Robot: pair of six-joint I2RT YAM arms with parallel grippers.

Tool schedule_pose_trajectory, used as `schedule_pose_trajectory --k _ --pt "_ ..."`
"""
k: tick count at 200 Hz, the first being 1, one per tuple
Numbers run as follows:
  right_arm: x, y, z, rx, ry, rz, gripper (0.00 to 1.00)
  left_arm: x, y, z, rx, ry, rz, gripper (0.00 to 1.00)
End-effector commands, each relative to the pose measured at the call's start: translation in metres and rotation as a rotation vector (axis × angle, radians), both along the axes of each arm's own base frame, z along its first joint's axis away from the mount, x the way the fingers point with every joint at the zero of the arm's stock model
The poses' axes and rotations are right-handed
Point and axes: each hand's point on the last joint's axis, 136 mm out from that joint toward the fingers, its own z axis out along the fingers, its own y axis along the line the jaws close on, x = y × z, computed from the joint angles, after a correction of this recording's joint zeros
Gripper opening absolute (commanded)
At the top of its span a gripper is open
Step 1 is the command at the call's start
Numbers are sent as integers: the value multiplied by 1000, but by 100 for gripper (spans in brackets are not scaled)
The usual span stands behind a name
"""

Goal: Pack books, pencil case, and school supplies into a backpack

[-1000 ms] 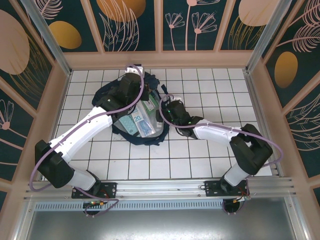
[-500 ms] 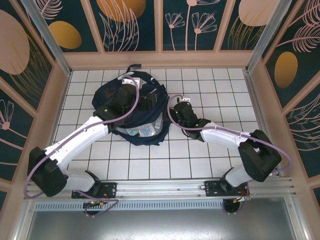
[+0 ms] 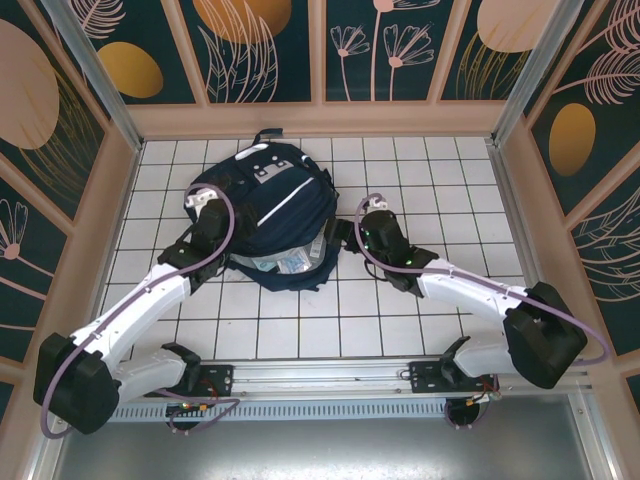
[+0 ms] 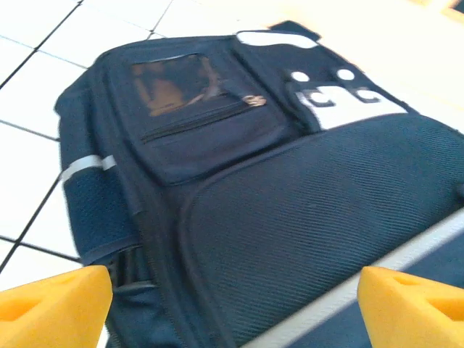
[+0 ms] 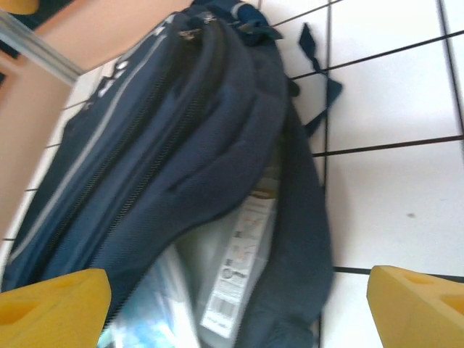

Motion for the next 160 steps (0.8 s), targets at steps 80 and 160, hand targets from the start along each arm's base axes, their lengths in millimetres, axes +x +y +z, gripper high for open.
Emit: schedule_pose_trajectory --k 80,160 --pt "36 67 -3 32 16 120 69 0 31 -44 -176 -7 81 87" --pt "118 3 -20 -103 26 -25 0 1 13 -53 -237 -2 -6 86"
